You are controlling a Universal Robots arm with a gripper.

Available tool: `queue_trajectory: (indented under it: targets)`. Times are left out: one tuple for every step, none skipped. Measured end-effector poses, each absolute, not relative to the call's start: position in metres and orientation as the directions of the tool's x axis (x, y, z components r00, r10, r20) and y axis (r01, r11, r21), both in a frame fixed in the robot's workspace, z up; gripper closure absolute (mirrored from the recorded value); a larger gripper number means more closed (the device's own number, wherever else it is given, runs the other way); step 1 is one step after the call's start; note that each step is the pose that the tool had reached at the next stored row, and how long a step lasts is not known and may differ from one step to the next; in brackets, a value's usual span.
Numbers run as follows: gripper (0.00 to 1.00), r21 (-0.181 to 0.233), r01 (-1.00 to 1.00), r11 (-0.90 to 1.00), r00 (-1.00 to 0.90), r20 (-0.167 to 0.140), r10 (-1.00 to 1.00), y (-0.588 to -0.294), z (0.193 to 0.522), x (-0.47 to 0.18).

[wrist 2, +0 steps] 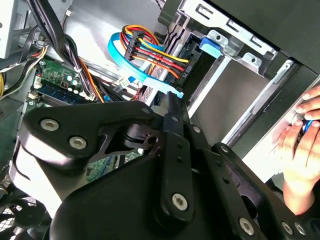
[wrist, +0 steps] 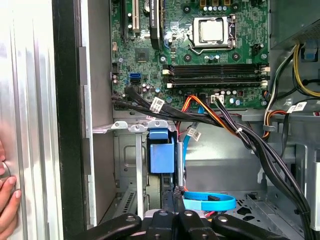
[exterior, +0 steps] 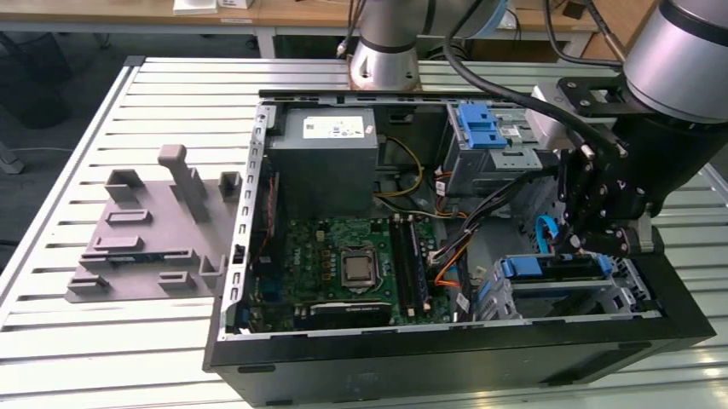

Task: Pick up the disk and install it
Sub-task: 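Insert the second disk wire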

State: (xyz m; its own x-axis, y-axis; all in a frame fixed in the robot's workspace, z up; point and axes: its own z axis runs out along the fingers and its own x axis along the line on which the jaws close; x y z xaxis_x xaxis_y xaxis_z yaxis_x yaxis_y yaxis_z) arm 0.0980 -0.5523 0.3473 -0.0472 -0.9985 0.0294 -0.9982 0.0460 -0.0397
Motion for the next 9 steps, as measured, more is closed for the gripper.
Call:
queue_trajectory:
  targets:
    - [0.89,-0.040,-0.998,0.046,-0.047,0.030,-0.998,-0.5523,0.3474,0.0980]
    - [0.89,-0.040,-0.998,0.046,-0.047,0.030,-0.998,-0.5523,0.3474,0.0980]
    - [0.89,-0.040,-0.998,0.046,-0.047,0.030,-0.998,-0.5523,0.3474,0.0981]
    - [0.89,-0.040,-0.998,0.046,-0.047,0.030,-0.998,-0.5523,0.3474,0.0980]
    - [0.89,-0.040,-0.998,0.046,-0.047,0.030,-0.998,-0.5523,0.3474,0.0981]
    - [0.89,-0.040,-0.998,0.046,-0.047,0.030,-0.998,-0.5523,0.3475,0.0980]
    - [0.89,-0.040,-0.998,0.046,-0.047,0.029,-0.998,-0.5523,0.3475,0.0980]
    - [0.89,-0.040,-0.998,0.046,-0.047,0.029,-0.998,-0.5523,0.3475,0.0980]
    - [0.89,-0.040,-0.998,0.046,-0.047,0.029,-0.998,-0.5523,0.3475,0.0980]
